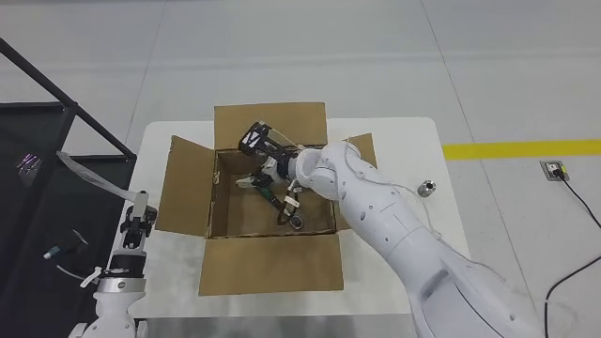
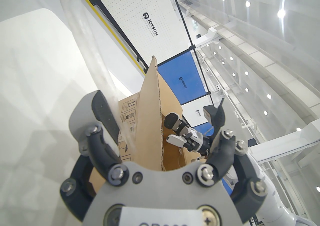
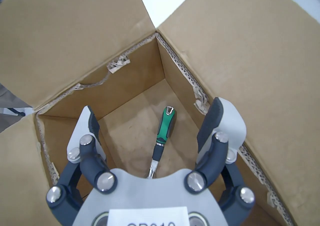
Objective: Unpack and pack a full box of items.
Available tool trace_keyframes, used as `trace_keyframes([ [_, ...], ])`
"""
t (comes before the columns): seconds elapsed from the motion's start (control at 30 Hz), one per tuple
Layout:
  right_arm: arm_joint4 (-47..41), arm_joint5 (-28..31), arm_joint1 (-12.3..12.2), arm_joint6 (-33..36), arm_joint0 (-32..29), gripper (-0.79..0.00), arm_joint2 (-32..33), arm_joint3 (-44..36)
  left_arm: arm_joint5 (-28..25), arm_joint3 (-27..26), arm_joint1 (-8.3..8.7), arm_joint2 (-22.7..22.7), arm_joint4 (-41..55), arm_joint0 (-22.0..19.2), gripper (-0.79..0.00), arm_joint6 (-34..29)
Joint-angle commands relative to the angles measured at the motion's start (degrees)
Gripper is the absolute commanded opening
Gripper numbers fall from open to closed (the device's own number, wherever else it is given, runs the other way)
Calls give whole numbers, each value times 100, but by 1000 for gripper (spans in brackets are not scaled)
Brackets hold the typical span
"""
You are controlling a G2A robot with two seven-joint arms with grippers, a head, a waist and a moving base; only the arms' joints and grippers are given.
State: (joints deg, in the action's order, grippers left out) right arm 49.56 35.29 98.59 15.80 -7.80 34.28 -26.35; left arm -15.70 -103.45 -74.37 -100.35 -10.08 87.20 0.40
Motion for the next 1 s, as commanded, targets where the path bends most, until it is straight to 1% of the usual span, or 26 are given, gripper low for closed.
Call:
trace_keyframes([
  [0.0,56,245,-138,-247,-69,0,135,-164,19,-14,0,10,-15,-9,0,-7],
  [0.1,177,646,-402,-567,-244,0,407,-530,27,-23,-1,19,-37,-17,0,-2],
  [0.17,312,789,-604,-704,-412,0,633,-876,20,-21,-2,28,-39,-22,0,-7],
  [0.23,468,779,-816,-756,-654,0,902,-1345,17,-11,-2,31,-45,-25,0,-13],
  [0.33,682,644,-1151,-680,-1187,0,1435,-2315,33,-4,-4,33,-37,-27,0,1],
  [0.43,864,346,-1479,-326,-1905,0,2132,-3488,25,1,-5,23,-20,-19,0,16],
  [0.5,863,257,-1658,-38,-2454,0,2601,-4340,22,-2,-5,12,-21,-10,0,28],
  [0.63,847,-25,-1910,424,-3420,0,3453,-5697,27,0,-8,8,-9,3,0,40],
  [0.7,961,-393,-1980,553,-3786,0,3770,-6170,30,-4,-8,13,-25,6,0,36],
  [0.73,1090,-708,-2005,595,-3941,0,3917,-6361,31,-7,-9,18,-29,6,0,38],
  [0.83,1623,-1778,-2038,720,-4331,0,4143,-6819,36,-16,-10,33,-45,1,0,35],
  [0.9,1867,-2322,-2051,733,-4539,0,4269,-6985,43,-13,-11,33,-50,-2,0,38],
  [0.97,2130,-3208,-2048,811,-4702,0,4438,-7040,47,-9,-12,37,-53,-8,0,40],
])
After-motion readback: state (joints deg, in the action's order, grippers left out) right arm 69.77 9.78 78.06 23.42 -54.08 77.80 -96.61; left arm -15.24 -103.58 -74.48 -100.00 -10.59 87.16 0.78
